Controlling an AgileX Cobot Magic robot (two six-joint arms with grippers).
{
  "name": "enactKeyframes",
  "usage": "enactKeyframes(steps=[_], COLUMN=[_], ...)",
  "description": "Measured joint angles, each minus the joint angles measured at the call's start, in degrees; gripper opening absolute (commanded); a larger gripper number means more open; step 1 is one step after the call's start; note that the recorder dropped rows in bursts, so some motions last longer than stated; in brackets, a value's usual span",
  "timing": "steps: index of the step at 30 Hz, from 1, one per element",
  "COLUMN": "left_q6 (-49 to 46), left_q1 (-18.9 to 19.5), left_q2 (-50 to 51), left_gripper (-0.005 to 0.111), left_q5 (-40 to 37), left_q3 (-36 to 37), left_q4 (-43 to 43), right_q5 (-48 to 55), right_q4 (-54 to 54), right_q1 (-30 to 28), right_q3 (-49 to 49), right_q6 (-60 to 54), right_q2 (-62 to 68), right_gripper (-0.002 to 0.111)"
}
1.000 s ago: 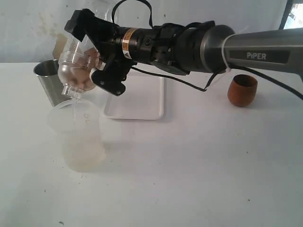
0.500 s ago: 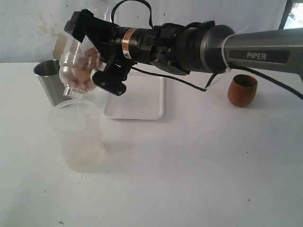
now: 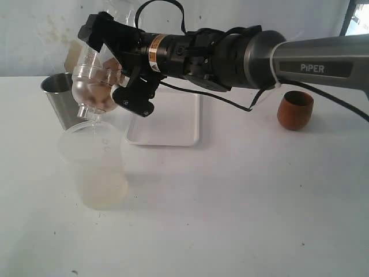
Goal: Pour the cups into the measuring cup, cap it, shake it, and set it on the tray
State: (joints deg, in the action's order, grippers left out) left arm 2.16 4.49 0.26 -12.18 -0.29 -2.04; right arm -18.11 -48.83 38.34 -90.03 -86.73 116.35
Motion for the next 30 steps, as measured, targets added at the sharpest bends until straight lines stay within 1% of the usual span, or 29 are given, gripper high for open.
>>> enactKeyframes(steps=[8,30], left_q6=[0.0,0.0], left_q1=[0.0,0.0], left_q2=[0.0,0.0], left_gripper=[0.000,0.000], left_q5=[0.0,0.0], left_q3=[0.0,0.0], left_q4=[0.0,0.0], right_q5=[0.1,1.9], right_q4=[-0.1,-0.1], right_q1=[1.7,2.3], right_q3=[0.0,0.0], right_q6=[-2.6,-7.9], right_q2=[0.0,0.0], right_gripper=[0.000,0.000])
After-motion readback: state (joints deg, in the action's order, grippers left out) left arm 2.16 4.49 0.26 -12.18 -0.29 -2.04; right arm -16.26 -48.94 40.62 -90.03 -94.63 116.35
